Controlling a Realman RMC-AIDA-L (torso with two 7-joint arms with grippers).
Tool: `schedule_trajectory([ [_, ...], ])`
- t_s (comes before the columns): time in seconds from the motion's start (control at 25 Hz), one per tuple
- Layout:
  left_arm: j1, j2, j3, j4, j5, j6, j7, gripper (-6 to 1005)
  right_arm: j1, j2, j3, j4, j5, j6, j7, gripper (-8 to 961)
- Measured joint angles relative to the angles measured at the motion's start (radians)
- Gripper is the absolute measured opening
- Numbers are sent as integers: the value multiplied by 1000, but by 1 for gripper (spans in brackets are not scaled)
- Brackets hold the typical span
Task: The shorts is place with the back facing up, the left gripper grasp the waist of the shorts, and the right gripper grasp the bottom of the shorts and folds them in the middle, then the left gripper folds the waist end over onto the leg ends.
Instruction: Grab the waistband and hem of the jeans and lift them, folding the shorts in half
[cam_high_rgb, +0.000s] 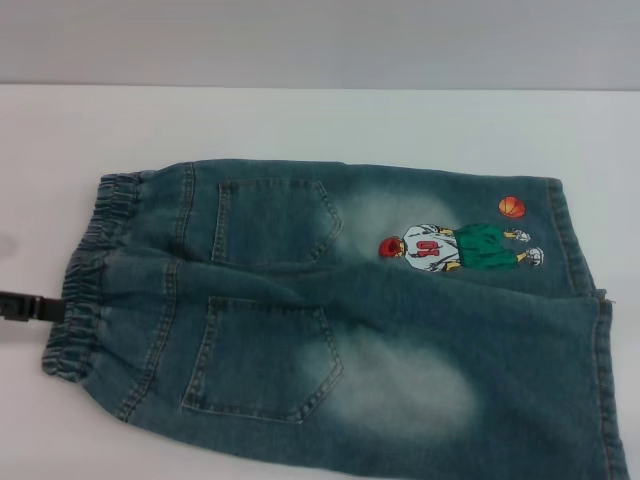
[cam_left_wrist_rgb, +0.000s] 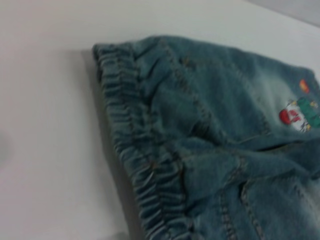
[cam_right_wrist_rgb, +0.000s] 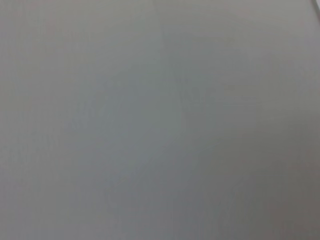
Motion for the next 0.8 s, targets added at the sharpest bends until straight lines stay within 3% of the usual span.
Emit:
schedule_trajectory([
  [0.8, -1, -31, 0, 6, 119, -28, -62, 724, -8, 2, 4, 0, 0, 19, -1, 557],
])
